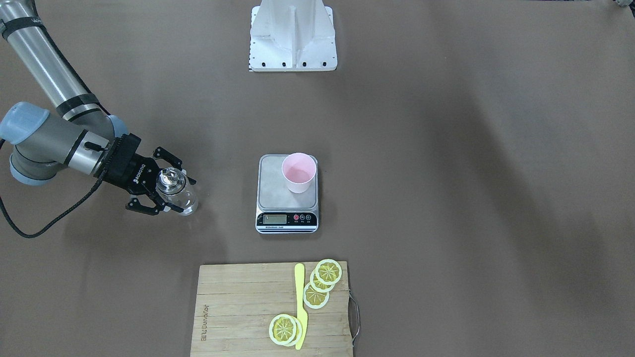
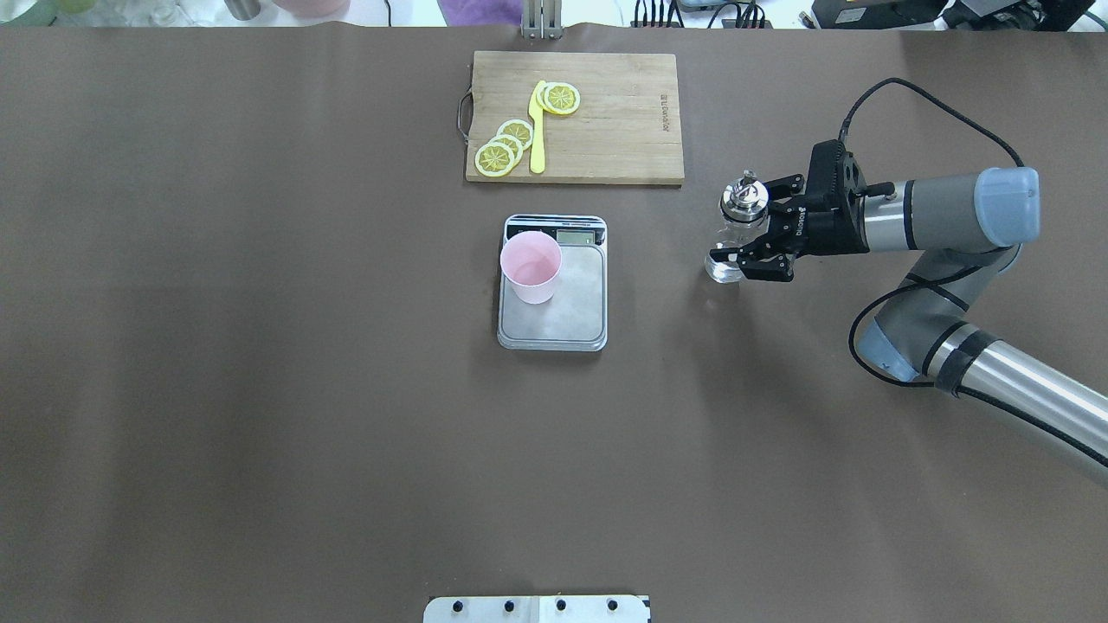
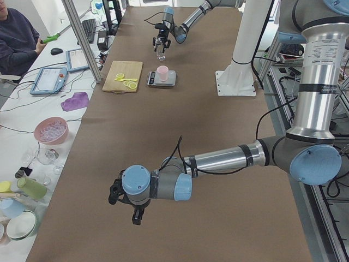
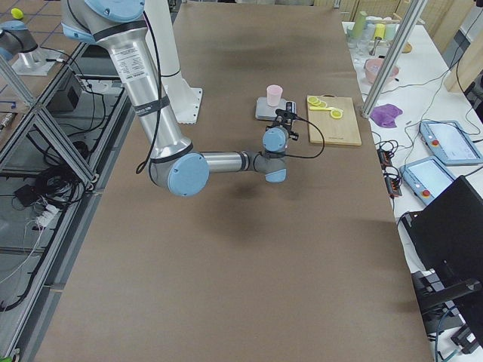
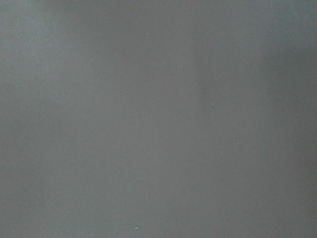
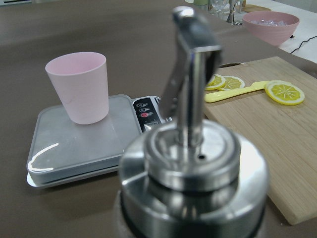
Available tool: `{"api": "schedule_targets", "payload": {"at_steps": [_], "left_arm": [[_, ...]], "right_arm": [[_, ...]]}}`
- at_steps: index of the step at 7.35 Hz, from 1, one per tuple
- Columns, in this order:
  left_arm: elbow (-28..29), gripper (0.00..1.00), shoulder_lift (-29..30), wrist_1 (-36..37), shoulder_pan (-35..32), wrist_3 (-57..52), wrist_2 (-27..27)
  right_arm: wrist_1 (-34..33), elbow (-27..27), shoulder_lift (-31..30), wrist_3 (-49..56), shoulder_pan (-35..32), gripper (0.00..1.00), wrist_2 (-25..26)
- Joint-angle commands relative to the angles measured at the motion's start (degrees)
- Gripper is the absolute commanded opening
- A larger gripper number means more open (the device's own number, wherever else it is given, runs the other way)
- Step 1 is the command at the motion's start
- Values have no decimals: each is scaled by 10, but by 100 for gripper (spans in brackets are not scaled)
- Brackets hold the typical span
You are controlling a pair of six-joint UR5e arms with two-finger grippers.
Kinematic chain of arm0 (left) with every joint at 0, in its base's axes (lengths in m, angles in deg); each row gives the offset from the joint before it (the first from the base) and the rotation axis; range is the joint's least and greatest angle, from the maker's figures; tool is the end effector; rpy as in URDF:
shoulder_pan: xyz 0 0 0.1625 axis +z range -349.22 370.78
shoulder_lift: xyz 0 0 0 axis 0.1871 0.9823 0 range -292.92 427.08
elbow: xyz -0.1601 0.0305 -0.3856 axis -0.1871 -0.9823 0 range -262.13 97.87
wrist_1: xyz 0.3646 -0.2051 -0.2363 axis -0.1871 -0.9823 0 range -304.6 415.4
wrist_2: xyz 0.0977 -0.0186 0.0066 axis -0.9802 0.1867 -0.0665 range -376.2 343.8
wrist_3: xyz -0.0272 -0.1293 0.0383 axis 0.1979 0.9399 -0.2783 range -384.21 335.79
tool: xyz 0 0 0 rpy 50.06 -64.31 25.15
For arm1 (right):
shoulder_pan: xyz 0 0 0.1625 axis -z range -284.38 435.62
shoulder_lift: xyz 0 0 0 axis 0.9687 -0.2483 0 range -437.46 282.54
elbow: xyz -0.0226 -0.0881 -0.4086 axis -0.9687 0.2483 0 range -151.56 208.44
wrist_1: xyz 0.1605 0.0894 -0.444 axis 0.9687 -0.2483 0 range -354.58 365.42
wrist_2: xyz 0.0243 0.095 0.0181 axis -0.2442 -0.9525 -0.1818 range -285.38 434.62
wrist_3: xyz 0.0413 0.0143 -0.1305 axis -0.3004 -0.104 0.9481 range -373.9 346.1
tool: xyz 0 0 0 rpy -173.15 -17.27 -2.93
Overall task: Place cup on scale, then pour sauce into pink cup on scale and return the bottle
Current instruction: 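Lower the dispenser onto the table beside the scale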
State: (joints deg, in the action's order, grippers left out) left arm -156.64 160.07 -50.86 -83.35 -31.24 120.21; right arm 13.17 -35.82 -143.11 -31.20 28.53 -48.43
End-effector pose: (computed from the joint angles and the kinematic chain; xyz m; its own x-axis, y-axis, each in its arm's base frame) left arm -0.0752 -0.5742 0.7685 0.6948 0.1194 -0.7093 -0.0131 0.9881 0.1535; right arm -0.4596 -0.5799 0.4433 0.2115 -0.9480 0.2378 -0.1449 0.2102 0.9669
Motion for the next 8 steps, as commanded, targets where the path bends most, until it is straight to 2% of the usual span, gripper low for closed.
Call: {"api": "schedule_targets", "payload": {"at_steps": [1,5,6,7,8], "left_arm": [[1,98,1,0,0,0,0],[2,98,2,0,0,0,0],[2,98,3,0,0,0,0],[2,98,3,0,0,0,0],[2,98,3,0,0,0,0]], "right_arm": [[1,1,0,0,2,0,1],[2,7,-4,1,10,2,15],[2,7,-4,1,11,11,15],[1,4,0,0,11,27,14],[0,4,2,-4,11,65,14]]}}
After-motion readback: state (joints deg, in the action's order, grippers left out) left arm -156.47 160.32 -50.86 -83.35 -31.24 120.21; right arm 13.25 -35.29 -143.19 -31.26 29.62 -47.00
